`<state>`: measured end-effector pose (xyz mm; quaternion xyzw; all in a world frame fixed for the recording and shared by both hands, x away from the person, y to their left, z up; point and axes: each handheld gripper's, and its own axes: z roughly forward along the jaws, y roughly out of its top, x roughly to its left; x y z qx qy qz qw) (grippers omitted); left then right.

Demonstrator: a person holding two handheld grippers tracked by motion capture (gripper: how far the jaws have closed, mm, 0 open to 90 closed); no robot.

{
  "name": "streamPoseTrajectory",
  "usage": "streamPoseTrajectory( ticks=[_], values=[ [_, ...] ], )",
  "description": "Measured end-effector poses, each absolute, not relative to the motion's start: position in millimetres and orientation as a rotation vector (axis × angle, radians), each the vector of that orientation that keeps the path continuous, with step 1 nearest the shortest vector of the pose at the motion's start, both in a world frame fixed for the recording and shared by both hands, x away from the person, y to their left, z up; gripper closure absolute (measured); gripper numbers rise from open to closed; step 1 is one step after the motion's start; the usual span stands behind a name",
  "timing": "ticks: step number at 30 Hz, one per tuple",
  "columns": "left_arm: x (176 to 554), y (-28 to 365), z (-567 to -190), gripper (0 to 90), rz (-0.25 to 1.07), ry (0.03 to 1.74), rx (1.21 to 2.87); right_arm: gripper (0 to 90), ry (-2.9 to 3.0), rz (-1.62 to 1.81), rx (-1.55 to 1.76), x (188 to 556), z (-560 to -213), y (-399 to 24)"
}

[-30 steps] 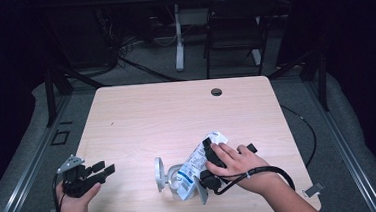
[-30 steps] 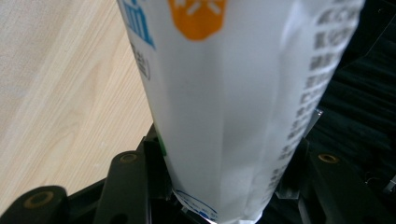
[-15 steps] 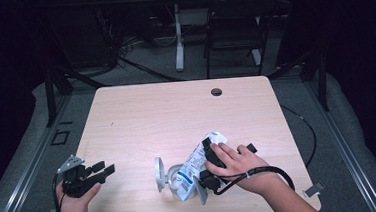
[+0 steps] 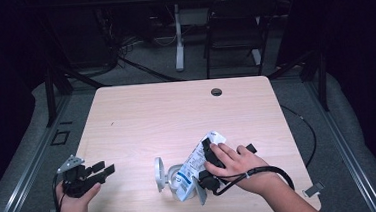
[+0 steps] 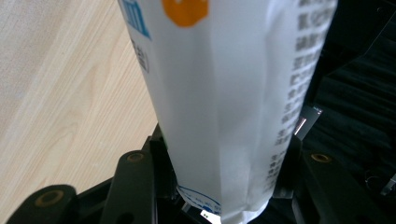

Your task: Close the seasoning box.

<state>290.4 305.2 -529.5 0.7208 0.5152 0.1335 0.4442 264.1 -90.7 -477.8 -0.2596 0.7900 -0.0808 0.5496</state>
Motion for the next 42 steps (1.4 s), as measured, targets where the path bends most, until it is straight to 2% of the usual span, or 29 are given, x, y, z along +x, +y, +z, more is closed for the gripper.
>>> streamPoseTrajectory(
  ticks=[42],
  values=[
    [290.7, 306.0, -530.5, 50.2, 0.328, 1.285, 1.785, 59.0, 1.844, -0.191, -0.619, 261.8, -473.3, -87.9]
  ],
)
